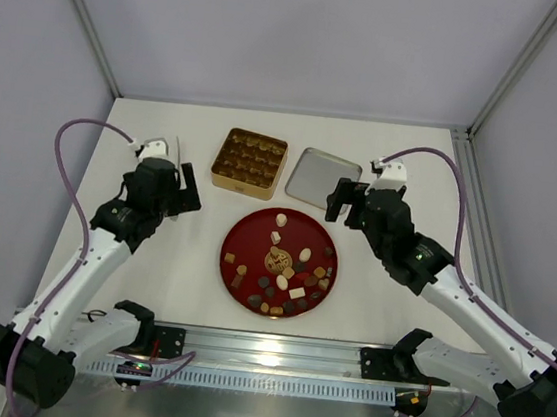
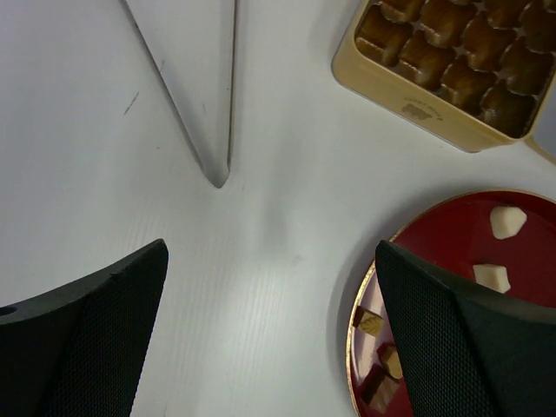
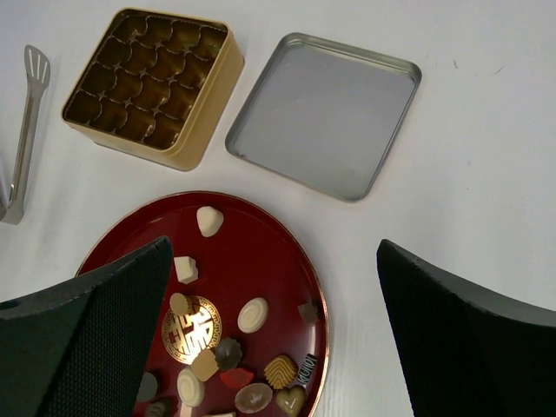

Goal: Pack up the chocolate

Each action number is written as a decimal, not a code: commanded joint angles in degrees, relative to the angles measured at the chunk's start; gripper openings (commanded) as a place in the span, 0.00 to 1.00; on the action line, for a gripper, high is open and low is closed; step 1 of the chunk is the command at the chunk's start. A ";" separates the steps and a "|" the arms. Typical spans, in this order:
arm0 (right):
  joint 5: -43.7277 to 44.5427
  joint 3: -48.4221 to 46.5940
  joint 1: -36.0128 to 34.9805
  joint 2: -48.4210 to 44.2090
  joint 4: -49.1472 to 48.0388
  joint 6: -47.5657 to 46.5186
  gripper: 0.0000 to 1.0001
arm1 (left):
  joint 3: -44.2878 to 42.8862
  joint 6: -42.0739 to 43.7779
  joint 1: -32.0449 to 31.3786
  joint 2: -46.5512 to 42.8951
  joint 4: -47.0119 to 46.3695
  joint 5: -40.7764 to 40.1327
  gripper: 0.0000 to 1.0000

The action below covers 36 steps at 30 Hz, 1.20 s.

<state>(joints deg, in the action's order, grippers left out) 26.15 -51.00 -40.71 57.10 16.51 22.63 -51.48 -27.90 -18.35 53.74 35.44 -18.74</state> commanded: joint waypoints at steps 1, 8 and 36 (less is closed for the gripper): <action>-1.89 -2.35 0.02 1.26 -0.25 -0.40 1.00 | -3.53 -0.66 0.59 7.31 0.68 -6.30 1.00; -5.67 -2.70 0.10 2.75 -0.87 -1.27 1.00 | -6.96 -1.37 11.56 23.06 -2.65 0.01 1.00; -8.75 1.70 0.10 0.12 -1.13 0.48 1.00 | -18.56 1.80 18.17 54.02 -12.16 5.73 0.89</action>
<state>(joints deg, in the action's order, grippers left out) 17.34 -49.76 -40.71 58.81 17.21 22.65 -67.72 -26.46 -0.64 106.78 22.81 -13.34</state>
